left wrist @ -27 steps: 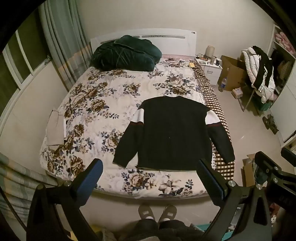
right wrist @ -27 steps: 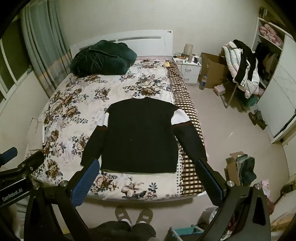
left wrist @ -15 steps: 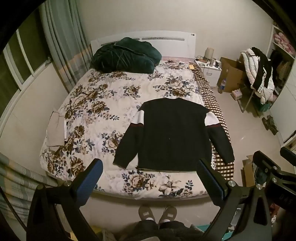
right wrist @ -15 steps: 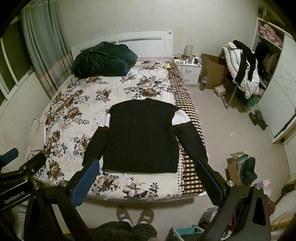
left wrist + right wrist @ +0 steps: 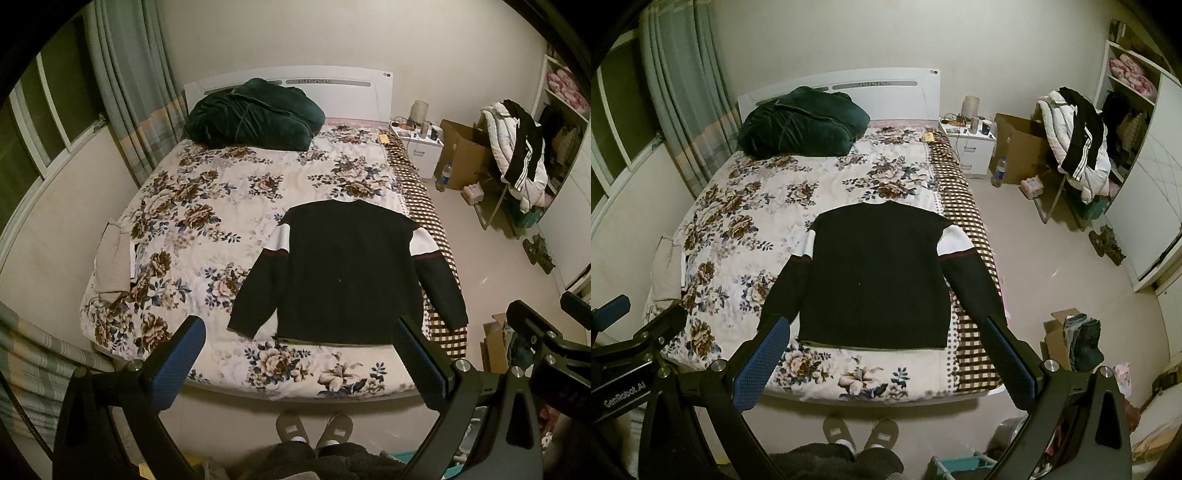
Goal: Fold small clothes
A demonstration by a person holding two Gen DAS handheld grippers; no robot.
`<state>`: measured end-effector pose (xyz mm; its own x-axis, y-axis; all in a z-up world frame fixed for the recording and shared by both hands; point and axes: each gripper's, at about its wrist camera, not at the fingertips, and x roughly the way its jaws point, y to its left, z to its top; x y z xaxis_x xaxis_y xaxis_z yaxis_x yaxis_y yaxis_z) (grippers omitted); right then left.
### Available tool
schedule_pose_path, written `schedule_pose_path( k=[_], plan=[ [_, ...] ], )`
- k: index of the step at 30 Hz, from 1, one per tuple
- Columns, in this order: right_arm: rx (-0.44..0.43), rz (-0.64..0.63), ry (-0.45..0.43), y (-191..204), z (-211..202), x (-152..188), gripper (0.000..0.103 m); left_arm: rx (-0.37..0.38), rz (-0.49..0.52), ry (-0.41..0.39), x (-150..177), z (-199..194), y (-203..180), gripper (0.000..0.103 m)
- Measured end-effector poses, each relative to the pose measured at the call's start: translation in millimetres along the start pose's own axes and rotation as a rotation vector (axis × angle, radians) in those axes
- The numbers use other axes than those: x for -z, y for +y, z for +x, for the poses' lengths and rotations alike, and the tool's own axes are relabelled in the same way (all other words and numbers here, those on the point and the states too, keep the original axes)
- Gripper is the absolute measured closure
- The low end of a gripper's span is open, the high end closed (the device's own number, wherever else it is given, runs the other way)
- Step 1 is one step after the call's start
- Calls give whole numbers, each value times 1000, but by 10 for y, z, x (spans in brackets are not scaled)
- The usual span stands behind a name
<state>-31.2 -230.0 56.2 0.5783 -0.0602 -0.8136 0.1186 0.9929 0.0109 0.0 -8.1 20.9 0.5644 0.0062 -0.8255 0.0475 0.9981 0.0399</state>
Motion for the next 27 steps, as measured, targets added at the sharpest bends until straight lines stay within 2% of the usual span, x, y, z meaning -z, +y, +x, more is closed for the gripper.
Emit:
schedule_pose_path(
  k=[12,27],
  plan=[
    [7,-3,-5,2,-18,-6,0,10,-4,-5,-182,-60,-8,0],
    [9,-2,-11,5,-66,-26,0,10,-4,-16,-165,-68,-14,0]
  ],
)
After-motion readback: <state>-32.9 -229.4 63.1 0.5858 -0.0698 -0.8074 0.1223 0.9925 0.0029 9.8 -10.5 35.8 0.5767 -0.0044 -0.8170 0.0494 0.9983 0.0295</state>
